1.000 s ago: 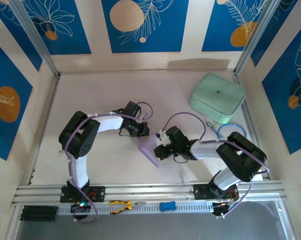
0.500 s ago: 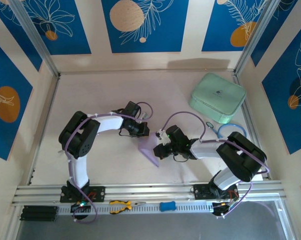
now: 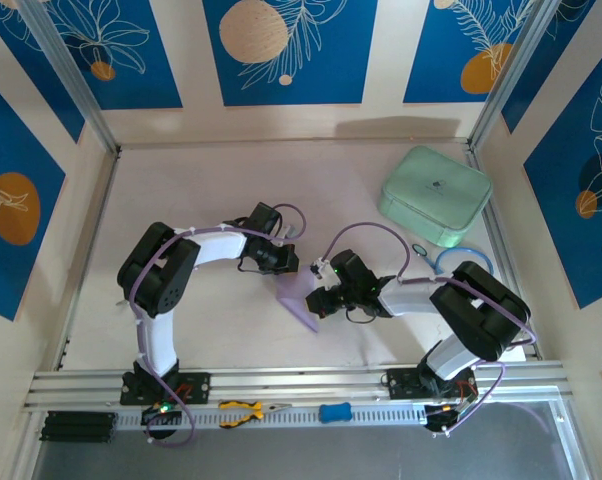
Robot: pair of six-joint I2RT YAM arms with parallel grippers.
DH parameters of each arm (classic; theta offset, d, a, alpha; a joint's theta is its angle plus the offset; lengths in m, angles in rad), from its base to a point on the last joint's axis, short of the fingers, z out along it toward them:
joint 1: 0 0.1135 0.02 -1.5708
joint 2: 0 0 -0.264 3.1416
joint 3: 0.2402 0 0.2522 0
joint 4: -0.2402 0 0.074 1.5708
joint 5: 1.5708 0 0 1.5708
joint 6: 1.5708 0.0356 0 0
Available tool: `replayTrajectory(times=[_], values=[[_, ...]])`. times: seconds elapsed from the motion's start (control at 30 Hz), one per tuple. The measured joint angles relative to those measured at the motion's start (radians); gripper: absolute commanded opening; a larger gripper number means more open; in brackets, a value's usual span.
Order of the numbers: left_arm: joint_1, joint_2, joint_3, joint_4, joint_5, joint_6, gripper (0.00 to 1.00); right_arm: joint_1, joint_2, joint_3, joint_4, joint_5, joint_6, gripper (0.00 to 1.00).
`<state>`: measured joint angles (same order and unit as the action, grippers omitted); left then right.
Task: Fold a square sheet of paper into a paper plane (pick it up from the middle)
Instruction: Third fold the triangle at the center of the table.
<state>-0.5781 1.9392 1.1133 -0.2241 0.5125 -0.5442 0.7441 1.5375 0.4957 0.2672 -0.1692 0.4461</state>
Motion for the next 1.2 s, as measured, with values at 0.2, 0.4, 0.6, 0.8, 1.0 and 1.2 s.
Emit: replayTrajectory(times=[0.2,0.4,0.6,0.8,1.0,1.2], values=[[0.000,0.000,0.000,0.000,0.000,0.000,0.08,0.003,-0.006,0.000,-0.010,0.000,0.000,0.02],[0.000,0.000,0.000,0.000,0.000,0.000,0.08,0.009,-0.010,0.000,-0.025,0.001,0.000,0.02],[0.000,0.000,0.000,0.000,0.000,0.000,0.08,0.011,-0.010,0.000,-0.027,0.005,0.000,0.02],[0.000,0.000,0.000,0.000,0.000,0.000,0.08,0.015,-0.010,0.000,-0.036,0.018,0.000,0.02],[0.000,0.000,0.000,0.000,0.000,0.000,0.08,0.015,-0.009,0.002,-0.041,0.031,0.000,0.02],[0.000,0.000,0.000,0.003,0.000,0.000,0.09,0.015,0.003,0.003,-0.026,0.024,0.001,0.02]])
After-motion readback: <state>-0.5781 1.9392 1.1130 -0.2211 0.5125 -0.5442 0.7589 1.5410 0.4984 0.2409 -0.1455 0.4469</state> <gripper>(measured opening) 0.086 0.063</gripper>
